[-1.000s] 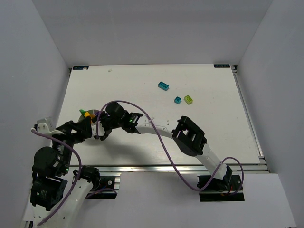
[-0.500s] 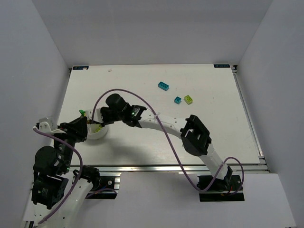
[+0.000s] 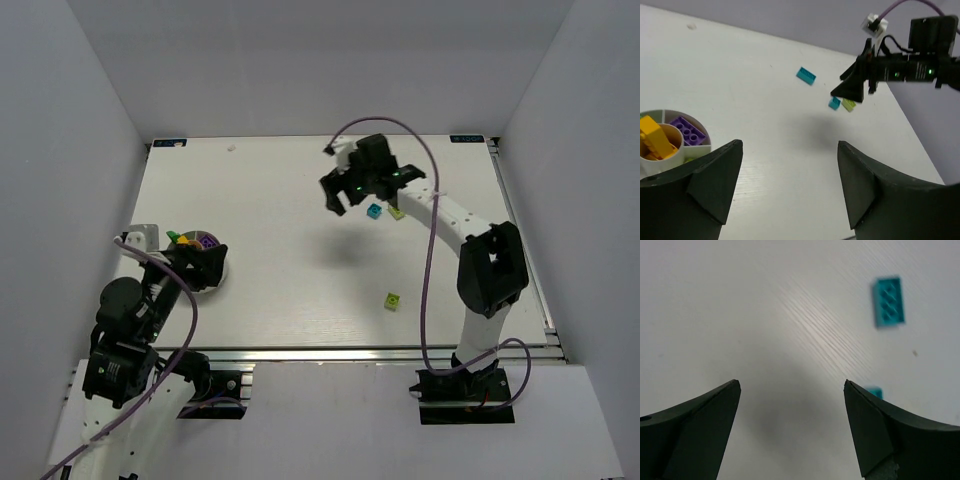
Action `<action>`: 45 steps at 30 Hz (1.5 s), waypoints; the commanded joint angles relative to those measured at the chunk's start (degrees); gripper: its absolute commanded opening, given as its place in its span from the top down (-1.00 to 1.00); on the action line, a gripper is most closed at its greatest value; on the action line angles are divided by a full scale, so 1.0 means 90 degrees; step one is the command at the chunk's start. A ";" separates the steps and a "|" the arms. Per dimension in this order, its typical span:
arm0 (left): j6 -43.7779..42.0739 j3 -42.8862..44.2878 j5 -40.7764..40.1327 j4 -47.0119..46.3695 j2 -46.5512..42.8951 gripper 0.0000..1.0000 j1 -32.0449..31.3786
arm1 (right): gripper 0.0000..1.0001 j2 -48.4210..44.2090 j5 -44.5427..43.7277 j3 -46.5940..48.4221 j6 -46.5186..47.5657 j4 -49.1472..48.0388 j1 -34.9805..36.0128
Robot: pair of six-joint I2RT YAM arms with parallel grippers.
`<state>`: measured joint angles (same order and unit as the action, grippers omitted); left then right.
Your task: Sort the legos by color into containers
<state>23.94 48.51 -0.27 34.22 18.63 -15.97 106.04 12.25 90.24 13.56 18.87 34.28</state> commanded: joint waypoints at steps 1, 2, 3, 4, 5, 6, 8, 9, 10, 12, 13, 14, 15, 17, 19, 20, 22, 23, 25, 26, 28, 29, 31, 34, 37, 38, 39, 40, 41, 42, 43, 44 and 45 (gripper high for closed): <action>-0.0034 -0.0165 0.0616 -0.0130 0.0147 -0.73 -0.0023 | -0.79 0.0033 0.0221 0.0032 -0.0530 0.0646 -0.0741; 0.0005 -0.0262 0.0626 -0.0207 0.0108 -0.73 -0.0023 | -0.79 0.0150 0.0172 0.0081 -0.0569 0.0734 -0.1197; 0.0025 -0.0292 0.0645 -0.0237 0.0088 -0.73 -0.0023 | -0.79 0.0248 0.0085 0.0168 -0.0579 0.0822 -0.1308; 0.0044 -0.0322 0.0646 -0.0266 0.0088 -0.74 -0.0023 | -0.79 0.0520 -0.0003 0.0333 -0.0570 0.1007 -0.1503; 0.0083 -0.0341 0.0675 -0.0286 0.0069 -0.75 -0.0023 | -0.78 0.0668 -0.0129 0.0461 -0.0521 0.1124 -0.1572; 0.0084 -0.0361 0.0704 -0.0306 0.0088 -0.74 -0.0023 | -0.78 0.0814 -0.0169 0.0568 -0.0482 0.1232 -0.1757; 0.0093 -0.0371 0.0791 -0.0286 0.0127 -0.74 -0.0023 | -0.73 0.1215 -0.0306 0.0900 -0.0491 0.1486 -0.1875; 0.0093 -0.0361 0.0802 -0.0267 0.0137 -0.74 -0.0023 | -0.72 0.1303 -0.0326 0.0979 -0.0472 0.1535 -0.2011; 0.0093 -0.0361 0.0812 -0.0238 0.0146 -0.74 -0.0023 | -0.69 0.1459 -0.0432 0.1076 -0.0452 0.1545 -0.2041; 0.0084 -0.0390 0.0831 -0.0208 0.0117 -0.74 -0.0023 | -0.67 0.1538 -0.0696 0.1058 -0.0306 0.1410 -0.2129; 0.0084 -0.0400 0.0841 -0.0169 0.0098 -0.75 -0.0023 | -0.64 0.1645 -0.0794 0.1058 -0.0248 0.1370 -0.2178; 0.0074 -0.0419 0.0841 -0.0159 0.0088 -0.75 -0.0023 | -0.63 0.1713 -0.0814 0.1116 -0.0199 0.1389 -0.2246; 0.0074 -0.0419 0.0822 -0.0150 0.0078 -0.75 -0.0023 | -0.61 0.1782 -0.0795 0.1174 -0.0140 0.1447 -0.2276; 0.0064 -0.0429 0.0821 -0.0101 0.0039 -0.75 -0.0023 | -0.55 0.1977 -0.0717 0.1311 -0.0120 0.1594 -0.2393; 0.0064 -0.0449 0.0812 -0.0081 0.0020 -0.75 -0.0023 | -0.52 0.2017 -0.0678 0.1263 -0.0042 0.1634 -0.2442; 0.0064 -0.0458 0.0821 -0.0072 0.0010 -0.75 -0.0023 | -0.51 0.2026 -0.0697 0.1224 -0.0013 0.1624 -0.2490; 0.0074 -0.0497 0.0812 -0.0081 -0.0019 -0.75 -0.0023 | -0.48 0.2036 -0.0726 0.1126 0.0046 0.1555 -0.2529; 0.0084 -0.0507 0.0841 -0.0091 -0.0020 -0.75 -0.0023 | -0.48 0.2056 -0.0755 0.1097 0.0075 0.1546 -0.2540; 0.0103 -0.0536 0.0851 -0.0120 -0.0020 -0.75 -0.0023 | -0.39 0.2114 -0.0775 0.1038 0.0153 0.1507 -0.2559; 0.0113 -0.0537 0.0851 -0.0120 -0.0010 -0.75 -0.0023 | -0.33 0.2134 -0.0746 0.1029 0.0182 0.1497 -0.2588; 0.0103 -0.0537 0.0851 -0.0101 -0.0019 -0.75 -0.0023 | -0.17 0.2192 -0.0668 0.1019 0.0212 0.1506 -0.2608; 0.0103 -0.0508 0.0851 -0.0101 -0.0010 -0.75 -0.0023 | -0.13 0.2202 -0.0639 0.1019 0.0270 0.1497 -0.2637; 0.0084 -0.0488 0.0841 -0.0081 -0.0010 -0.75 -0.0023 | -0.07 0.2222 -0.0580 0.1028 0.0290 0.1497 -0.2647; 0.0084 -0.0429 0.0831 -0.0033 0.0010 -0.75 -0.0023 | -0.07 0.2231 -0.0492 0.1028 0.0339 0.1506 -0.2628; 0.0084 -0.0419 0.0831 -0.0023 0.0010 -0.75 -0.0023 | -0.03 0.2280 -0.0424 0.1087 0.0397 0.1526 -0.2637; 0.0084 -0.0419 0.0841 -0.0032 0.0010 -0.75 -0.0023 | 0.03 0.2290 -0.0414 0.1106 0.0417 0.1565 -0.2628; 0.0093 -0.0410 0.0841 -0.0013 0.0010 -0.75 -0.0023 | 0.22 0.2329 -0.0385 0.1136 0.0465 0.1594 -0.2618; 0.0093 -0.0381 0.0841 -0.0023 0.0010 -0.75 -0.0023 | 0.32 0.2320 -0.0307 0.1175 0.0504 0.1633 -0.2637; 0.0093 -0.0380 0.0851 -0.0003 0.0010 -0.75 -0.0023 | 0.48 0.2310 -0.0258 0.1262 0.0592 0.1740 -0.2618; 0.0103 -0.0351 0.0860 -0.0003 0.0010 -0.75 -0.0023 | 0.75 0.2213 -0.0171 0.1301 0.0805 0.1799 -0.2598; 0.0084 -0.0341 0.0870 -0.0003 0.0010 -0.75 -0.0023 | 0.84 0.2115 0.0188 0.1292 0.0991 0.1809 -0.2560; 0.0074 -0.0322 0.0880 0.0007 0.0010 -0.75 -0.0023 | 0.93 0.1969 0.0530 0.1224 0.1225 0.1809 -0.2530; 0.0045 -0.0302 0.0919 -0.0022 0.0010 -0.75 -0.0023 | 1.00 0.1649 0.0901 0.1195 0.1933 0.1896 -0.2501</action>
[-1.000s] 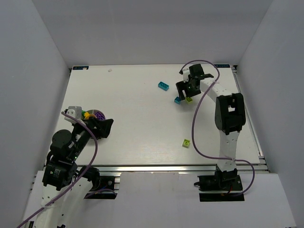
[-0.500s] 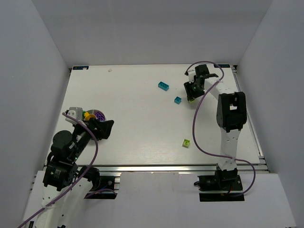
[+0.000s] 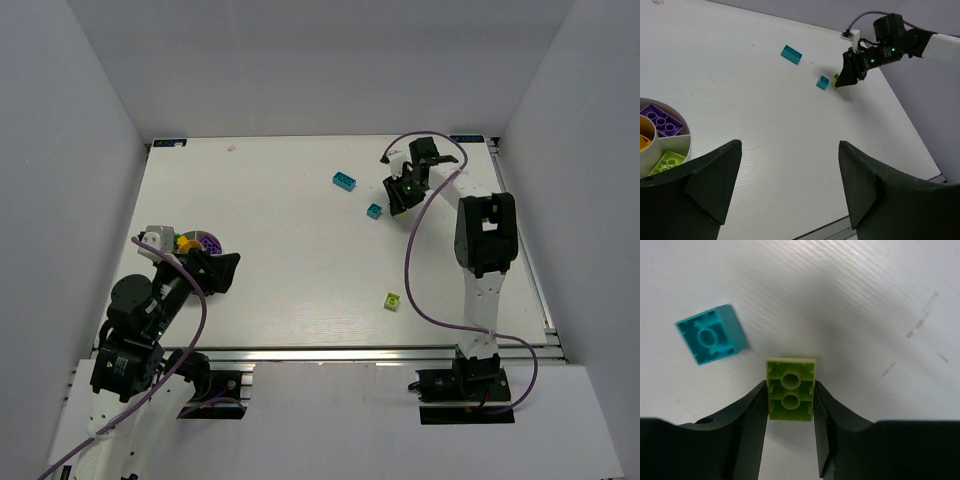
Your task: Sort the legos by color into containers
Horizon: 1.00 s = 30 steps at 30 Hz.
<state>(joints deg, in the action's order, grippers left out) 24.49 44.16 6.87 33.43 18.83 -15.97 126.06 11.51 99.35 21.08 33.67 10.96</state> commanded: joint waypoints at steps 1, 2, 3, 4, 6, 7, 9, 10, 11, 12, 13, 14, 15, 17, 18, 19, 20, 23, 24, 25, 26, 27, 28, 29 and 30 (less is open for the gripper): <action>-0.0084 0.0191 0.0173 0.0045 -0.0041 -0.75 -0.0023 | 1.00 -0.0956 0.1683 0.0095 0.1559 0.0408 0.0265; -0.0133 0.0200 0.0212 0.0026 -0.0061 -0.75 -0.0023 | 1.00 -0.0960 0.2019 0.0017 0.2057 0.0409 0.0334; -0.0172 0.0210 0.0348 -0.0052 -0.0090 -0.75 -0.0023 | 1.00 -0.1376 0.2322 -0.0091 0.2584 0.0554 0.0519; -0.0269 0.0220 0.0407 -0.0110 -0.0129 -0.75 -0.0023 | 1.00 -0.1592 0.2847 -0.0208 0.3720 0.0633 0.0617; -0.0328 0.0249 0.0515 -0.0256 -0.0266 -0.76 -0.0023 | 1.00 -0.2099 0.3154 -0.0539 0.4966 0.0954 0.1105; -0.0348 0.0259 0.0554 -0.0296 -0.0324 -0.76 -0.0023 | 1.00 -0.2228 0.3116 -0.0628 0.5533 0.0975 0.1242; -0.0338 0.0298 0.0555 -0.0364 -0.0451 -0.77 -0.0023 | 1.00 -0.2346 0.2612 -0.0668 0.6425 0.0840 0.1876; -0.0329 0.0318 0.0574 -0.0365 -0.0471 -0.78 -0.0023 | 1.00 -0.2337 0.2473 -0.0639 0.6582 0.0694 0.2061; -0.0319 0.0356 0.0593 -0.0375 -0.0481 -0.78 -0.0023 | 1.00 -0.2308 0.2375 -0.0610 0.6738 0.0528 0.2344; -0.0319 0.0357 0.0623 -0.0365 -0.0529 -0.78 -0.0023 | 1.00 -0.2288 0.2258 -0.0551 0.6778 0.0372 0.2656; -0.0309 0.0366 0.0652 -0.0365 -0.0559 -0.78 -0.0023 | 1.00 -0.2230 0.2063 -0.0435 0.6769 -0.0026 0.2968; -0.0319 0.0376 0.0672 -0.0365 -0.0578 -0.78 -0.0023 | 1.00 -0.2055 0.1974 -0.0317 0.6634 -0.0195 0.3117; -0.0319 0.0367 0.0691 -0.0394 -0.0666 -0.78 -0.0023 | 1.00 -0.1938 0.1877 -0.0171 0.6555 -0.0293 0.3398; -0.0387 0.0376 0.0827 -0.0443 -0.0793 -0.79 -0.0023 | 1.00 -0.1510 0.1817 0.0405 0.6447 -0.0410 0.3820; -0.0407 0.0396 0.0867 -0.0511 -0.0861 -0.79 -0.0023 | 1.00 -0.1391 0.1807 0.0561 0.6282 -0.0517 0.3908; -0.0455 0.0415 0.0925 -0.0540 -0.0997 -0.80 -0.0023 | 1.00 -0.1283 0.1778 0.0785 0.6213 -0.0644 0.4267; -0.0475 0.0444 0.0964 -0.0560 -0.1037 -0.80 -0.0023 | 1.00 -0.1108 0.1720 0.0855 0.6174 -0.0926 0.4377; -0.0534 0.0639 0.0984 -0.0541 -0.1125 -0.82 -0.0023 | 1.00 -0.0834 0.1583 0.1021 0.5939 -0.1473 0.4865; -0.0572 0.0737 0.0984 -0.0512 -0.1135 -0.82 -0.0023 | 1.00 -0.0775 0.1496 0.1070 0.5862 -0.1563 0.5021; -0.0573 0.0767 0.0984 -0.0482 -0.1154 -0.82 -0.0023 | 1.00 -0.0726 0.1466 0.1090 0.5783 -0.1718 0.5158; -0.0582 0.0806 0.0907 -0.0443 -0.1193 -0.82 -0.0023 | 1.00 -0.0658 0.1408 0.1109 0.5734 -0.1952 0.5275; -0.0592 0.0816 0.0848 -0.0433 -0.1232 -0.82 -0.0023 | 1.00 -0.0618 0.1378 0.1109 0.5666 -0.2080 0.5325; -0.0612 0.0825 0.0761 -0.0414 -0.1281 -0.82 -0.0023 | 1.00 -0.0589 0.1368 0.1109 0.5617 -0.2187 0.5373; -0.0612 0.0816 0.0644 -0.0375 -0.1398 -0.82 -0.0023 | 1.00 -0.0540 0.1368 0.1158 0.5588 -0.2256 0.5490; -0.0602 0.0816 0.0439 -0.0365 -0.1476 -0.82 -0.0023 | 1.00 -0.0511 0.1378 0.1168 0.5578 -0.2382 0.5530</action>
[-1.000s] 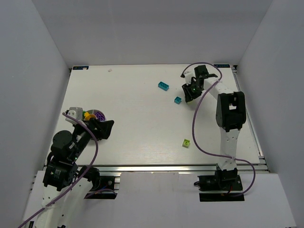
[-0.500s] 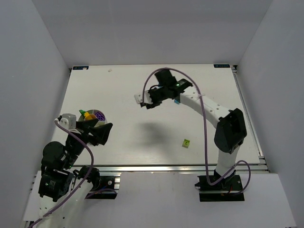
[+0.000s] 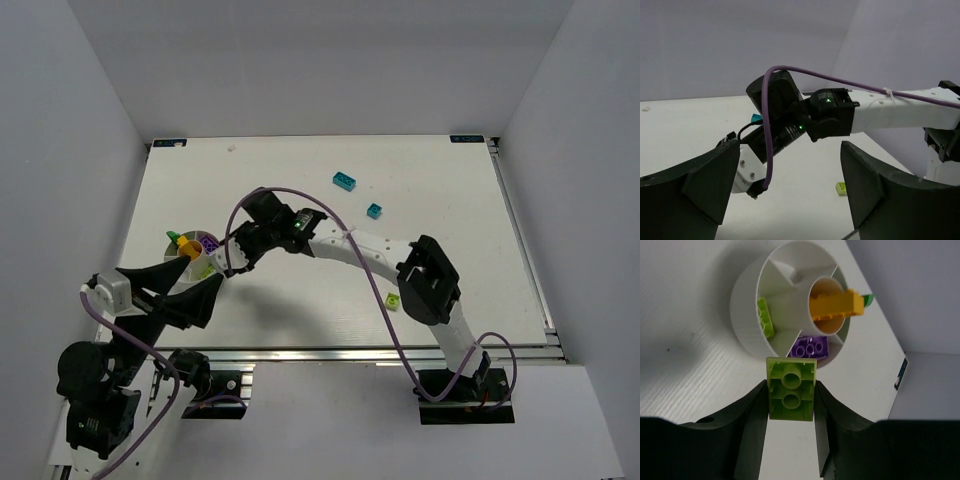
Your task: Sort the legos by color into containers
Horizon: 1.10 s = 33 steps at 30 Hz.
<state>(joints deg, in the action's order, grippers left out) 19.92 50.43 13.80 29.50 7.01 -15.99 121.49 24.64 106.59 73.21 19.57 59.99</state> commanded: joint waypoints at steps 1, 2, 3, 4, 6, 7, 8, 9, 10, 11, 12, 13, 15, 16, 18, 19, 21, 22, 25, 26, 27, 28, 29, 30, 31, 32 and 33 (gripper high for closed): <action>-0.0104 0.0099 -0.0419 0.0072 -0.0231 -0.82 -0.0020 | 1.00 0.0045 -0.0082 0.0374 -0.0263 -0.0885 0.0131; -0.0095 0.0080 -0.0507 0.0043 -0.0386 -0.82 -0.0020 | 1.00 0.0065 -0.0082 0.0374 -0.0273 -0.0953 0.0228; -0.0094 0.0060 -0.0595 0.0043 -0.0436 -0.83 -0.0020 | 1.00 0.0075 -0.0082 0.0364 -0.0283 -0.1109 0.0258; -0.0085 0.0051 -0.0635 0.0043 -0.0495 -0.83 -0.0020 | 1.00 0.0133 -0.0082 0.0384 -0.0293 -0.1207 0.0346; -0.0085 0.0050 -0.0674 0.0111 -0.0553 -0.84 -0.0020 | 1.00 0.0192 -0.0111 0.0403 -0.0293 -0.1324 0.0492; -0.0075 0.0060 -0.0674 0.0131 -0.0554 -0.84 -0.0020 | 1.00 0.0221 -0.0102 0.0413 -0.0312 -0.1470 0.0512; -0.0075 0.0060 -0.0674 0.0179 -0.0563 -0.84 -0.0020 | 1.00 0.0309 -0.0111 0.0442 -0.0341 -0.1520 0.0542; -0.0065 0.0070 -0.0665 0.0189 -0.0593 -0.84 -0.0020 | 1.00 0.0358 -0.0140 0.0462 -0.0341 -0.1588 0.0697; -0.0065 0.0070 -0.0655 0.0209 -0.0612 -0.84 -0.0020 | 1.00 0.0436 -0.0150 0.0491 -0.0351 -0.1715 0.0640; -0.0065 0.0089 -0.0674 0.0248 -0.0622 -0.84 -0.0020 | 1.00 0.0456 -0.0150 0.0491 -0.0400 -0.1783 0.0649; -0.0065 0.0099 -0.0674 0.0277 -0.0641 -0.84 -0.0020 | 1.00 0.0504 -0.0150 0.0491 -0.0400 -0.1813 0.0669; -0.0075 0.0119 -0.0684 0.0306 -0.0642 -0.84 -0.0020 | 1.00 0.0553 -0.0160 0.0520 -0.0400 -0.1842 0.0708; -0.0104 0.0148 -0.0704 0.0394 -0.0651 -0.85 -0.0020 | 1.00 0.0612 -0.0209 0.0511 -0.0390 -0.1911 0.0747; -0.0104 0.0148 -0.0723 0.0395 -0.0651 -0.85 -0.0020 | 1.00 0.0670 -0.0228 0.0491 -0.0390 -0.1950 0.0776; -0.0095 0.0148 -0.0713 0.0414 -0.0652 -0.85 -0.0020 | 1.00 0.0719 -0.0306 0.0491 -0.0400 -0.2048 0.0805; -0.0104 0.0148 -0.0684 0.0414 -0.0661 -0.85 -0.0020 | 1.00 0.0768 -0.0316 0.0491 -0.0400 -0.2067 0.0806; -0.0095 0.0148 -0.0684 0.0434 -0.0651 -0.85 -0.0020 | 0.93 0.0807 -0.0365 0.0491 -0.0390 -0.2087 0.0815; -0.0104 0.0167 -0.0674 0.0443 -0.0651 -0.85 -0.0020 | 0.89 0.0817 -0.0375 0.0491 -0.0381 -0.2087 0.0825; -0.0095 0.0129 -0.0655 0.0463 -0.0651 -0.85 -0.0020 | 0.68 0.0846 -0.0453 0.0442 -0.0371 -0.2097 0.0816; -0.0085 0.0119 -0.0645 0.0453 -0.0661 -0.85 -0.0020 | 0.59 0.0856 -0.0482 0.0442 -0.0380 -0.2097 0.0815; -0.0085 0.0109 -0.0635 0.0453 -0.0661 -0.85 -0.0020 | 0.53 0.0876 -0.0502 0.0433 -0.0390 -0.2300 0.0806; -0.0075 0.0109 -0.0626 0.0443 -0.0661 -0.85 -0.0020 | 0.47 0.0876 -0.0512 0.0433 -0.0390 -0.2311 0.0806; -0.0065 0.0109 -0.0616 0.0443 -0.0651 -0.85 -0.0020 | 0.35 0.0895 -0.0531 0.0433 -0.0390 -0.2331 0.0815; -0.0056 0.0119 -0.0596 0.0443 -0.0651 -0.85 -0.0020 | 0.29 0.0915 -0.0560 0.0433 -0.0381 -0.2350 0.0815; -0.0046 0.0119 -0.0596 0.0453 -0.0651 -0.85 -0.0020 | 0.18 0.0934 -0.0560 0.0442 -0.0381 -0.2360 0.0806; -0.0046 0.0128 -0.0606 0.0472 -0.0642 -0.85 -0.0020 | 0.11 0.0935 -0.0580 0.0423 -0.0381 -0.2370 0.0806; -0.0036 0.0129 -0.0606 0.0473 -0.0651 -0.85 -0.0020 | 0.07 0.0935 -0.0590 0.0384 -0.0381 -0.2399 0.0806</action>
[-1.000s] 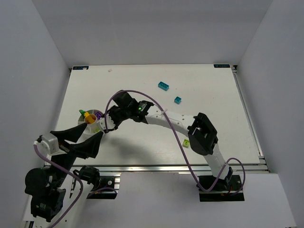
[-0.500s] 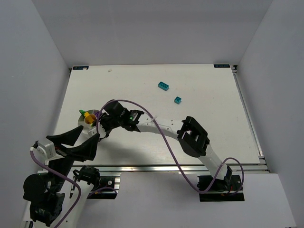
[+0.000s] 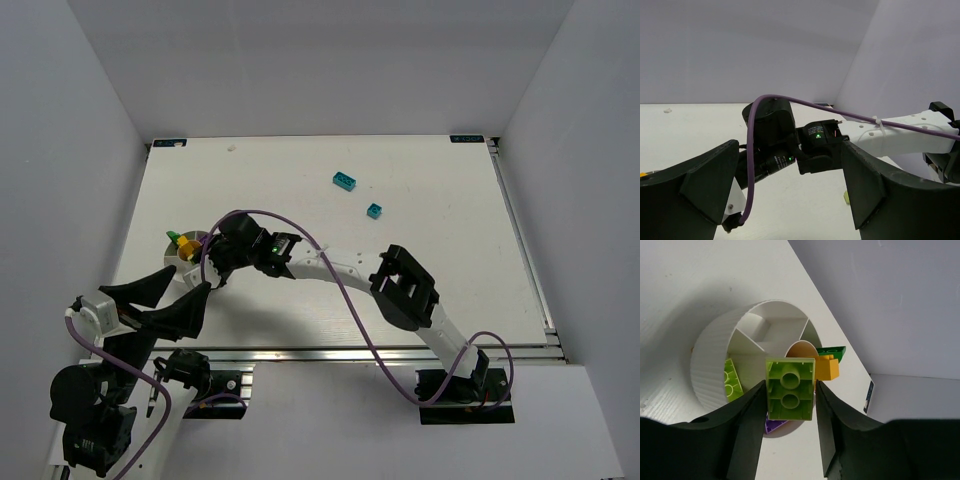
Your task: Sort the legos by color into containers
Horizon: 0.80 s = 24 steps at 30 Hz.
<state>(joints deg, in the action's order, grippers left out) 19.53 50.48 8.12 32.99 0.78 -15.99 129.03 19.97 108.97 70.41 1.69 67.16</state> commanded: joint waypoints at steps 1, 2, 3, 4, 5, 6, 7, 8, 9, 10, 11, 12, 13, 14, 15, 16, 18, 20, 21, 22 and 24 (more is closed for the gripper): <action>0.0008 0.0133 0.0035 0.0084 0.0041 -0.85 -0.0020 | 0.04 0.0087 -0.0089 0.0100 -0.0079 -0.0432 -0.0001; 0.0017 0.0153 0.0035 0.0094 0.0041 -0.85 -0.0020 | 0.02 0.0087 -0.0080 0.0080 -0.0079 -0.0452 0.0009; 0.0018 0.0163 0.0035 0.0094 0.0041 -0.85 -0.0020 | 0.02 0.0077 -0.0089 0.0061 -0.0079 -0.0452 0.0019; 0.0018 0.0163 0.0035 0.0104 0.0041 -0.85 -0.0020 | 0.00 0.0058 -0.0090 0.0012 -0.0079 -0.0452 -0.0010; 0.0018 0.0172 0.0035 0.0113 0.0041 -0.85 -0.0020 | 0.00 0.0038 -0.0090 -0.0008 -0.0079 -0.0452 0.0018; 0.0018 0.0173 0.0035 0.0113 0.0041 -0.85 -0.0020 | 0.00 0.0038 -0.0090 -0.0027 -0.0089 -0.0442 0.0019; 0.0027 0.0173 0.0035 0.0123 0.0050 -0.85 -0.0020 | -0.01 0.0019 -0.0090 -0.0076 -0.0089 -0.0432 0.0019; 0.0027 0.0173 0.0035 0.0104 0.0051 -0.85 -0.0020 | -0.01 0.0009 -0.0099 -0.0096 -0.0089 -0.0432 0.0019; 0.0037 0.0163 0.0035 0.0113 0.0051 -0.85 -0.0020 | -0.02 0.0018 -0.0109 -0.0115 -0.0089 -0.0442 0.0019; 0.0037 0.0163 0.0045 0.0104 0.0041 -0.85 -0.0020 | -0.02 -0.0001 -0.0109 -0.0115 -0.0099 -0.0442 0.0019; 0.0047 0.0163 0.0055 0.0094 0.0041 -0.85 -0.0020 | -0.02 -0.0011 -0.0119 -0.0135 -0.0109 -0.0461 0.0019; 0.0047 0.0163 0.0045 0.0104 0.0050 -0.85 -0.0020 | -0.01 -0.0011 -0.0119 -0.0135 -0.0118 -0.0462 0.0009; 0.0047 0.0163 0.0064 0.0094 0.0051 -0.85 -0.0020 | 0.02 -0.0030 -0.0109 -0.0154 -0.0128 -0.0462 0.0028; 0.0047 0.0163 0.0055 0.0104 0.0051 -0.85 -0.0020 | 0.02 -0.0030 -0.0099 -0.0174 -0.0138 -0.0462 0.0009; 0.0047 0.0153 0.0064 0.0104 0.0051 -0.85 -0.0020 | 0.03 -0.0040 -0.0109 -0.0174 -0.0138 -0.0442 0.0009; 0.0047 0.0153 0.0055 0.0094 0.0051 -0.85 -0.0020 | 0.04 -0.0050 -0.0109 -0.0203 -0.0138 -0.0442 0.0019; 0.0047 0.0163 0.0065 0.0104 0.0070 -0.85 -0.0020 | 0.04 -0.0079 -0.0129 -0.0261 -0.0138 -0.0462 0.0009; 0.0047 0.0153 0.0084 0.0104 0.0070 -0.85 -0.0020 | 0.04 -0.0118 -0.0158 -0.0291 -0.0186 -0.0520 -0.0010; 0.0047 0.0153 0.0084 0.0094 0.0070 -0.85 -0.0020 | 0.04 -0.0147 -0.0168 -0.0291 -0.0197 -0.0520 -0.0011; 0.0047 0.0143 0.0084 0.0084 0.0070 -0.85 -0.0020 | 0.04 -0.0157 -0.0197 -0.0301 -0.0197 -0.0540 -0.0011; 0.0076 0.0114 0.0103 0.0065 0.0099 -0.85 -0.0020 | 0.04 -0.0244 -0.0343 -0.0301 -0.0303 -0.0588 -0.0020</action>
<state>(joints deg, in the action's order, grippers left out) 19.62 50.74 8.19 33.06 0.78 -15.99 129.23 18.31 106.24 69.14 -0.43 67.13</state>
